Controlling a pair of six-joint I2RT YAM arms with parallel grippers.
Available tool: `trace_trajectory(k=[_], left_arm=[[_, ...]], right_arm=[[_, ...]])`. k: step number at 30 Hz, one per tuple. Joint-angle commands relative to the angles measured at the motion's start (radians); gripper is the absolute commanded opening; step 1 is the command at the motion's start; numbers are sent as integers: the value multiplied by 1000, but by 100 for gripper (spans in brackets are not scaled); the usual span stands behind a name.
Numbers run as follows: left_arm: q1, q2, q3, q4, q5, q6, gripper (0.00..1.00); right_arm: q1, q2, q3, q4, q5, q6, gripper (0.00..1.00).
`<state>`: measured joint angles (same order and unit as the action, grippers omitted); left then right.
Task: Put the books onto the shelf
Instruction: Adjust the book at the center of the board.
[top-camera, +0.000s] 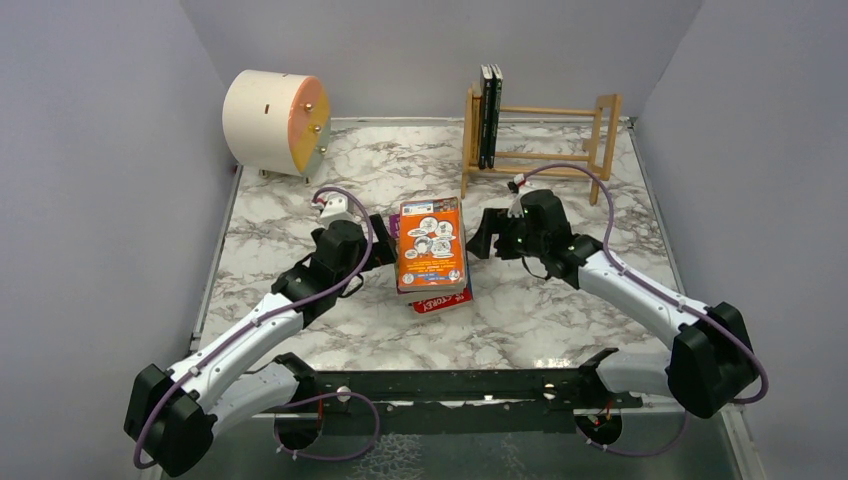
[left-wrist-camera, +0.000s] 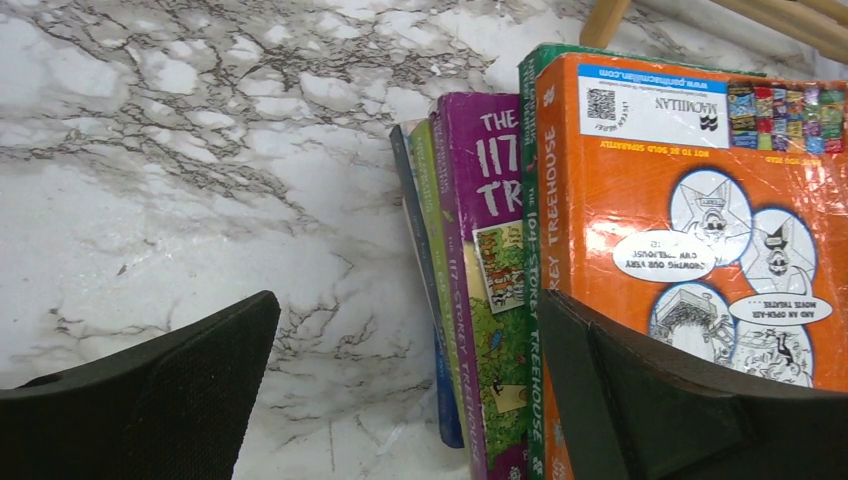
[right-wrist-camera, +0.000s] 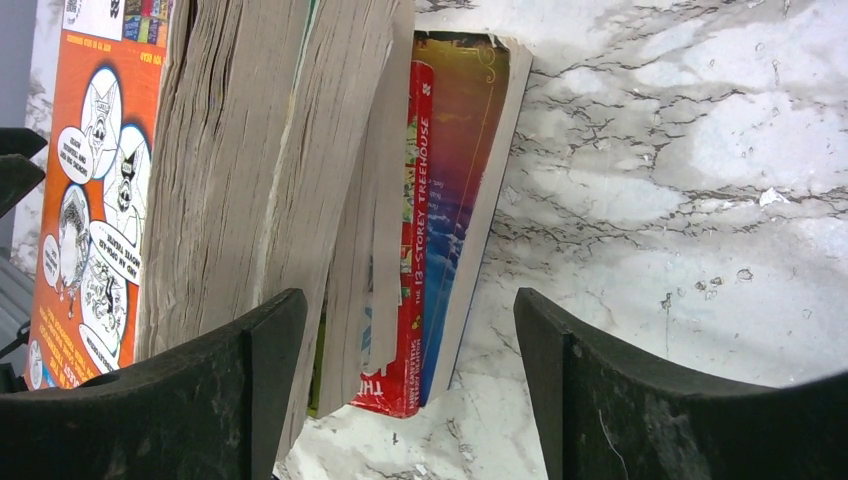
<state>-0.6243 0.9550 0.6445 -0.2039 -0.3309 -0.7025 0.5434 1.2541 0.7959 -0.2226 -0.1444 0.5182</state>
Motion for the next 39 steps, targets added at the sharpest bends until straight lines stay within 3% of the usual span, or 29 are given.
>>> trace_trajectory(k=[1, 22, 39], left_arm=[[8, -12, -8, -66, -58, 21, 99], [11, 80, -4, 30, 125, 16, 99], [-25, 106, 9, 94, 167, -13, 99]], right_arm=[[6, 14, 43, 9, -14, -11, 74], [26, 160, 178, 37, -53, -29, 72], [26, 344, 342, 84, -58, -47, 72]])
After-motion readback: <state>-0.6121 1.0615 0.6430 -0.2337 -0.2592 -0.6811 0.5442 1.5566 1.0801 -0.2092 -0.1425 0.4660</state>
